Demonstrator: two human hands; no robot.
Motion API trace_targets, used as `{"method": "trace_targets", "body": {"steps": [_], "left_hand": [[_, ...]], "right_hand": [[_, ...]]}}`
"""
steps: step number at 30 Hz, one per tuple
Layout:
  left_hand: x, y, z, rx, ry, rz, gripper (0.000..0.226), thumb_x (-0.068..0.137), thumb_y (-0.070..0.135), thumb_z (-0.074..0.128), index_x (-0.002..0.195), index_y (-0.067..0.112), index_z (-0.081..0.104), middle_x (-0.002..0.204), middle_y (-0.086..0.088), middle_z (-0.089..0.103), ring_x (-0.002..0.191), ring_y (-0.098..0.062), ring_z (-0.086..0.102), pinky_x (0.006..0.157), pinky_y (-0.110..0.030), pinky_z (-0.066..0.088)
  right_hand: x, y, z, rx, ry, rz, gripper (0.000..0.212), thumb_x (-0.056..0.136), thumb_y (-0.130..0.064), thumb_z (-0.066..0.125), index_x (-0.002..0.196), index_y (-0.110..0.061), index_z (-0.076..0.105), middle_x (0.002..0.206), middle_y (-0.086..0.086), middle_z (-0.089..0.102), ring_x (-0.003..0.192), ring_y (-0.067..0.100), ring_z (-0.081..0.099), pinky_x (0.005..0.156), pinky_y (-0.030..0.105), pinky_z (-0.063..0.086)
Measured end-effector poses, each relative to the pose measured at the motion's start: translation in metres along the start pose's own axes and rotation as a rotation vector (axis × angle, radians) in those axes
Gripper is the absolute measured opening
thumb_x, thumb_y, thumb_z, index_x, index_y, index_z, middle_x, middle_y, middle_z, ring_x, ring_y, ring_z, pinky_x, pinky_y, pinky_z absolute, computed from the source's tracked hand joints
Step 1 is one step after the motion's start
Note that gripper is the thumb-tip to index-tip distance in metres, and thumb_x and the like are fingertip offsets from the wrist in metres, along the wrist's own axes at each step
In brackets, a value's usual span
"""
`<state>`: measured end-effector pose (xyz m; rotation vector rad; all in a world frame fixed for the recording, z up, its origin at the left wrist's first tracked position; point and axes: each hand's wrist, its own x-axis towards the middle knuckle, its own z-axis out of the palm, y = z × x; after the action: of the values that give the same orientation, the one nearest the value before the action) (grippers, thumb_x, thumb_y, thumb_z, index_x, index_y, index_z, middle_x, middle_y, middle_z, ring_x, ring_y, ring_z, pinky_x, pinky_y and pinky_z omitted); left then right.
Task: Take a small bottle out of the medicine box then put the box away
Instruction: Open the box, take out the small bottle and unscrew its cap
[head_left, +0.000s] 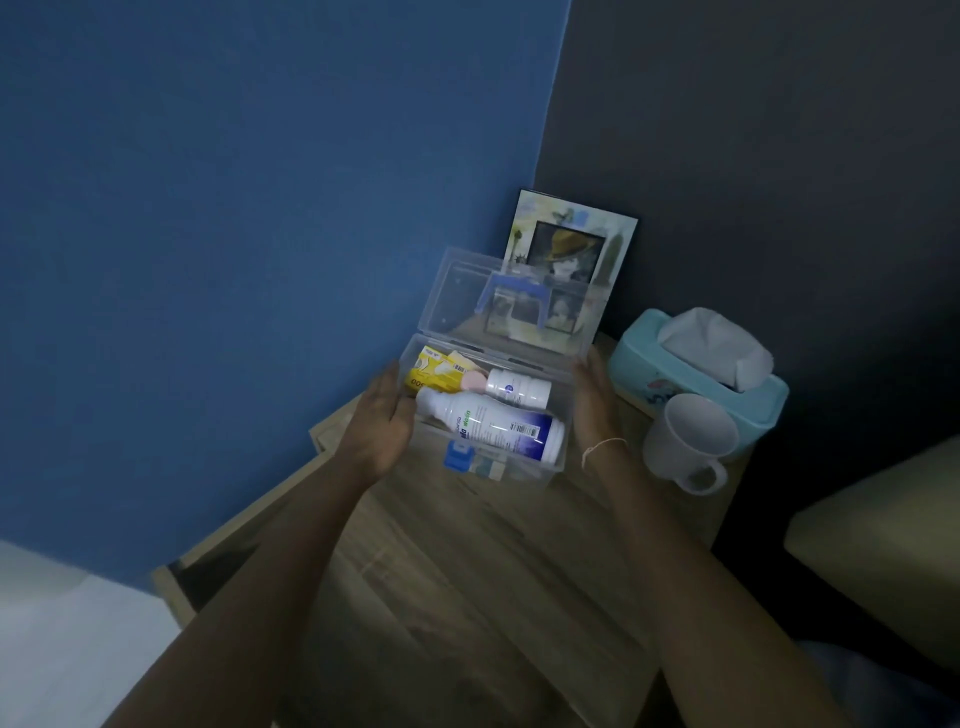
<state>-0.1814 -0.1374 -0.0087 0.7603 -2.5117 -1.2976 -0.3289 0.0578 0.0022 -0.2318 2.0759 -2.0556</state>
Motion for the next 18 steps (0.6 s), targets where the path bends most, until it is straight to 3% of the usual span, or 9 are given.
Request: {"method": "trace_targets", "body": {"steps": [3, 10, 14, 18], "left_hand": [[-0.001, 0.0, -0.001, 0.009, -0.009, 0.001, 0.052, 0.102, 0.022, 0.029, 0.151, 0.012, 0.013, 0.16, -0.006, 0.013, 0.147, -0.018, 0.012, 0.114, -0.025, 0.006], [0.0, -0.004, -0.001, 0.058, -0.023, 0.021, 0.055, 0.102, 0.022, 0.031, 0.151, 0.01, 0.011, 0.161, -0.007, 0.011, 0.148, -0.019, 0.011, 0.115, -0.025, 0.006], [-0.004, -0.004, -0.003, 0.149, -0.045, 0.068, 0.059, 0.101, 0.022, 0.03, 0.151, 0.005, 0.003, 0.161, -0.009, -0.003, 0.148, -0.02, -0.006, 0.115, -0.025, -0.004], [-0.018, -0.004, -0.008, 0.34, 0.075, 0.244, 0.063, 0.098, 0.031, 0.025, 0.15, 0.002, 0.002, 0.16, -0.01, -0.007, 0.144, -0.017, -0.015, 0.116, -0.029, -0.008]], "right_hand": [[-0.003, 0.006, 0.0, -0.005, 0.001, 0.077, 0.047, 0.1, -0.023, 0.044, 0.147, -0.018, 0.035, 0.152, -0.001, 0.038, 0.14, 0.018, 0.036, 0.116, 0.036, 0.028], [-0.005, 0.004, -0.001, -0.047, -0.005, 0.13, 0.05, 0.1, -0.032, 0.045, 0.148, -0.021, 0.035, 0.153, 0.0, 0.038, 0.14, 0.019, 0.036, 0.118, 0.045, 0.027], [-0.01, -0.001, 0.001, -0.127, 0.031, 0.127, 0.057, 0.1, -0.04, 0.042, 0.151, -0.021, 0.026, 0.158, -0.002, 0.029, 0.144, 0.017, 0.029, 0.118, 0.035, 0.022], [-0.018, -0.011, 0.005, -0.369, 0.058, -0.007, 0.061, 0.099, -0.046, 0.038, 0.152, -0.023, 0.018, 0.156, 0.002, 0.032, 0.14, 0.022, 0.034, 0.104, 0.025, 0.023]]}}
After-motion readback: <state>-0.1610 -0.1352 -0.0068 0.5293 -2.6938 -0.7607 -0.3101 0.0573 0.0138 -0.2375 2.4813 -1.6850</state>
